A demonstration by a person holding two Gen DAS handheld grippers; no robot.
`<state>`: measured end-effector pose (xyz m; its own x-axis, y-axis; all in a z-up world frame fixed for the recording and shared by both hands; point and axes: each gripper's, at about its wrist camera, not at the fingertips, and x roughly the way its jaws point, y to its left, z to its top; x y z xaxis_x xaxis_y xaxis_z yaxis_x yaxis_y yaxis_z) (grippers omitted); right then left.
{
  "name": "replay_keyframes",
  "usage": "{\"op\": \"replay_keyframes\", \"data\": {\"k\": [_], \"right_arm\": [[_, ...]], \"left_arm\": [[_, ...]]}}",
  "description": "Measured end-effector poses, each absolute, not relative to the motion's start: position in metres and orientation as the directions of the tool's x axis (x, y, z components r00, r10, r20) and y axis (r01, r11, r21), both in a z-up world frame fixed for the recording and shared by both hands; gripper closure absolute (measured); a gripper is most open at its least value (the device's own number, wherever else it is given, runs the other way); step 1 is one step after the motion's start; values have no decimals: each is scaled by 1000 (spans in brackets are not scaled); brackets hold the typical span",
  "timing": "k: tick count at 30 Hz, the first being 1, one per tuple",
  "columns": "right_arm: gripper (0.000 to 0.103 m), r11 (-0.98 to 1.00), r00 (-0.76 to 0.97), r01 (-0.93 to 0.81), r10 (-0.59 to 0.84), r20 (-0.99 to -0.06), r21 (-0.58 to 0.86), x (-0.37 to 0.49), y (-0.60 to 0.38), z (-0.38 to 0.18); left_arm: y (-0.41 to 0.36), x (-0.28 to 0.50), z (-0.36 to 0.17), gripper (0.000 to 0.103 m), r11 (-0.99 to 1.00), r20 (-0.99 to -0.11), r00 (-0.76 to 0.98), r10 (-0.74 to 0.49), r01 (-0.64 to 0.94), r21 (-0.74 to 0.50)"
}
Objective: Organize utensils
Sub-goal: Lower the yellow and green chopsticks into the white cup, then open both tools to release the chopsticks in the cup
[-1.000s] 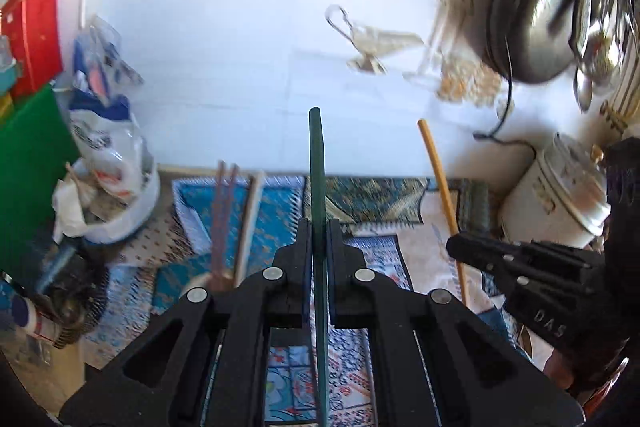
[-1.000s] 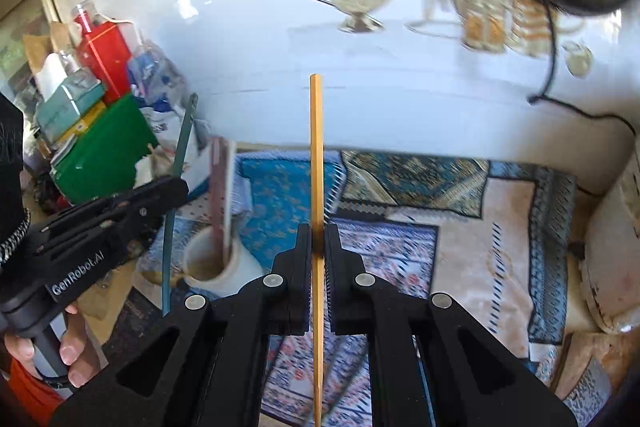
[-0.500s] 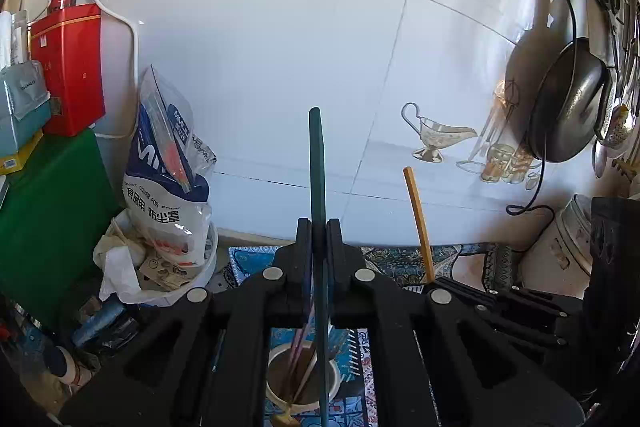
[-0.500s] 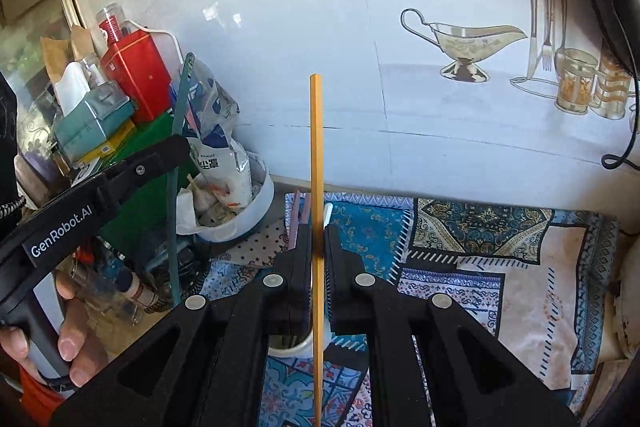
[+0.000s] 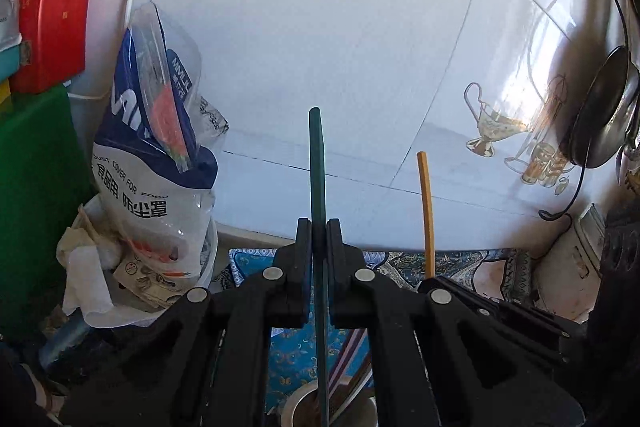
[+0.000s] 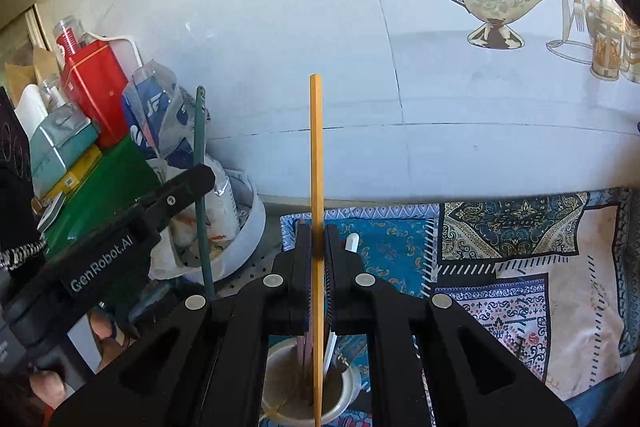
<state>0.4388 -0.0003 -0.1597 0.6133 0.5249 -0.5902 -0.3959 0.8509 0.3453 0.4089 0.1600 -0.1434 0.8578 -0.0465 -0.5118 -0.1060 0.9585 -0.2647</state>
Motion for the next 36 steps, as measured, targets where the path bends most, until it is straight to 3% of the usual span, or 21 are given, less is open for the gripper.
{"op": "replay_keyframes", "data": {"k": [16, 26, 36], "right_arm": [[97, 864, 671, -356, 502, -545, 357, 434, 9, -191], [97, 873, 677, -367, 488, -552, 322, 425, 6, -191], [97, 871, 723, -376, 489, -488, 316, 420, 18, -182]], "left_arm": [[164, 407, -200, 99, 960, -502, 858, -113, -36, -278], [161, 385, -207, 99, 968, -583, 805, -111, -46, -247], [166, 358, -199, 99, 976, -671, 734, -108, -50, -213]]}}
